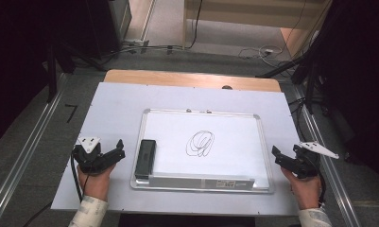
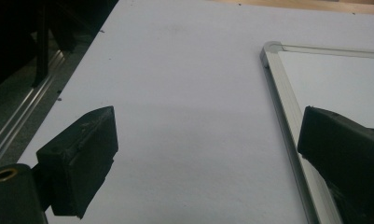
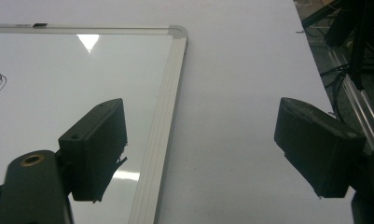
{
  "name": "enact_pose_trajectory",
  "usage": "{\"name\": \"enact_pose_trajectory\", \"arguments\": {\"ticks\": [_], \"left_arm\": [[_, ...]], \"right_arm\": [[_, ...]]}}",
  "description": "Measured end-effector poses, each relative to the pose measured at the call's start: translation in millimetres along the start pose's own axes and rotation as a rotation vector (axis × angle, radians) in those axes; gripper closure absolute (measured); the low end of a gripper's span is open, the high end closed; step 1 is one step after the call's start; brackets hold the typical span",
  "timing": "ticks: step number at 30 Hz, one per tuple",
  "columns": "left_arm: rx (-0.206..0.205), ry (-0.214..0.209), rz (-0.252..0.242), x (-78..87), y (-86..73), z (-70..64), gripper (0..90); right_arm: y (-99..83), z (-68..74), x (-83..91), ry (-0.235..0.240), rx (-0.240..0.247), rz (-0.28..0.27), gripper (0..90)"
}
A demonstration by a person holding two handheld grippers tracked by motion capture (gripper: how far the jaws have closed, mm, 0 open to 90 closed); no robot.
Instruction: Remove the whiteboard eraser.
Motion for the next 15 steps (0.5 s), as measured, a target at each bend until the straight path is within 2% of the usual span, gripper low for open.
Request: {"name": "enact_pose_trajectory", "arguments": {"ticks": [8, 15], "left_arm": [[-0.030, -0.026, 0.006, -1.6, -1.5, -13.4, 5.4], [-0.035, -0.040, 0.012, -3.3, -2.5, -19.5, 5.4]], "right_arm": [[-0.2, -1.0, 0.2, 0.000, 0.002, 0.000, 15.6], [-0.7, -2.3, 0.1, -0.007, -0.004, 0.005, 15.6]]}}
Point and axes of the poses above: each handheld gripper's, and its own axes: x roughly backward along the jaws, y roughly out of its top, z roughly to its left, the point moved 8 cm from there along -x, roughly forward along the jaws, and after that the axes turned 1 degree about -x, right-handed, at the moved point
